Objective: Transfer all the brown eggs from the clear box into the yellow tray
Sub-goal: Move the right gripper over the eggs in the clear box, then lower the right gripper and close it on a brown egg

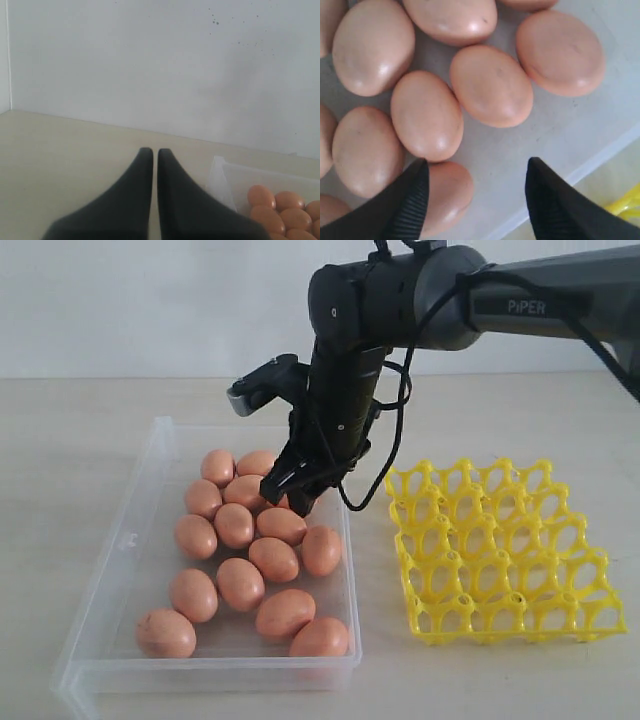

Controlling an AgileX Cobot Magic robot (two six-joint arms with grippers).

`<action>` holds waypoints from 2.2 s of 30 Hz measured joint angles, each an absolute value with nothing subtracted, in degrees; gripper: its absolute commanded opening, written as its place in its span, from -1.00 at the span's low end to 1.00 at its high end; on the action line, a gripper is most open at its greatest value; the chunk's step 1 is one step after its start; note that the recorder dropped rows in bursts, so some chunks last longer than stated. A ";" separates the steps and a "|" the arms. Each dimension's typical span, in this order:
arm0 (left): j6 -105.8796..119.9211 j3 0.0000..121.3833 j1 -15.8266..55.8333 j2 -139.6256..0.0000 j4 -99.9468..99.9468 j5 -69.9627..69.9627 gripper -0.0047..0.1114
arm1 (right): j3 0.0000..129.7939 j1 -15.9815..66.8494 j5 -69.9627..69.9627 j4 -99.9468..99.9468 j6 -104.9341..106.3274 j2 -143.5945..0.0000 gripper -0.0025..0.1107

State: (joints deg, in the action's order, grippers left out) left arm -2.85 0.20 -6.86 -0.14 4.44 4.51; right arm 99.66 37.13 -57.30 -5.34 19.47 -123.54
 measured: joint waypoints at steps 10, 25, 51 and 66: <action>-2.85 0.20 -6.86 -0.14 4.44 4.51 -0.85 | 99.89 37.62 -51.35 -12.39 31.31 -124.70 -0.05; -2.85 0.20 -6.86 -0.14 4.44 4.51 -0.85 | 100.45 39.38 -47.41 -10.91 35.08 -127.66 -0.05; -2.85 0.20 -6.86 -0.14 4.44 4.51 -0.85 | 100.22 40.67 -49.28 -9.28 37.55 -128.94 -0.05; -2.85 0.20 -6.86 -0.14 4.44 4.51 -0.85 | 100.22 40.67 -48.47 -9.64 35.46 -131.61 -0.05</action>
State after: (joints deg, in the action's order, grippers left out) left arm -2.85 0.20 -6.86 -0.14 4.44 4.51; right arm 100.22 40.67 -48.47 -9.64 35.46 -131.61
